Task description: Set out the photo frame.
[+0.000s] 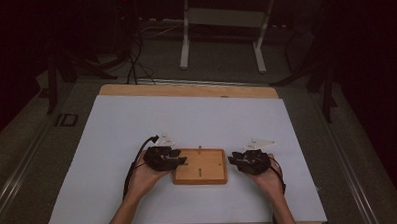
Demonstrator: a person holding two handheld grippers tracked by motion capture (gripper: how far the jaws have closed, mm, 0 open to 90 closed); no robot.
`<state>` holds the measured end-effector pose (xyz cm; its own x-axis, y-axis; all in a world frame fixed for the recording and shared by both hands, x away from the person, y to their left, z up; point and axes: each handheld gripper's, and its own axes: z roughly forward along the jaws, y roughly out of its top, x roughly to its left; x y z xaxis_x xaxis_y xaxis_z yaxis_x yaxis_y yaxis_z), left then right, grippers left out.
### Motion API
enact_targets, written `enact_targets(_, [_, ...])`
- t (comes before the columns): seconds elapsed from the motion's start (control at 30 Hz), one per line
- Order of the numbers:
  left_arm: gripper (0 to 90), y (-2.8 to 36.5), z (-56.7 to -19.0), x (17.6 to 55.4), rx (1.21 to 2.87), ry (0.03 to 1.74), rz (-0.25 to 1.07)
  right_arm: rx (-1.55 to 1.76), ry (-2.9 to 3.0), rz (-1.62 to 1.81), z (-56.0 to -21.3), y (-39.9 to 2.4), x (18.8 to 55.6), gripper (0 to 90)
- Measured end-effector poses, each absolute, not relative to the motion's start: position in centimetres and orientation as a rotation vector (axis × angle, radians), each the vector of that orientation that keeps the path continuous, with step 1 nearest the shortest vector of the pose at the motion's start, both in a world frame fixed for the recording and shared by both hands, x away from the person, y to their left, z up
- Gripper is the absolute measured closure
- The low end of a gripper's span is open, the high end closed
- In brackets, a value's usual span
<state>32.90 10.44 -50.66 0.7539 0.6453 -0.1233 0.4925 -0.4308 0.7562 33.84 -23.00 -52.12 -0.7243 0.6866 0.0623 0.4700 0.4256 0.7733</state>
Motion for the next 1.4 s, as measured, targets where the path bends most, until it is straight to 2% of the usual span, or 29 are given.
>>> enact_targets(0.77, [62.0,12.7,-51.5,30.8,2.062,0.881,0.206,0.817,2.477,1.235,-49.3,-20.5,34.8,67.7])
enact_targets(1.13, [62.0,13.0,-51.3,30.2,2.049,0.853,0.208,0.759,2.546,1.250,-50.1,-17.0,35.9,68.5])
enact_targets(1.4, [61.4,13.0,-51.4,30.1,2.054,0.849,0.211,0.729,2.556,1.264,-50.0,-15.2,36.7,73.6])
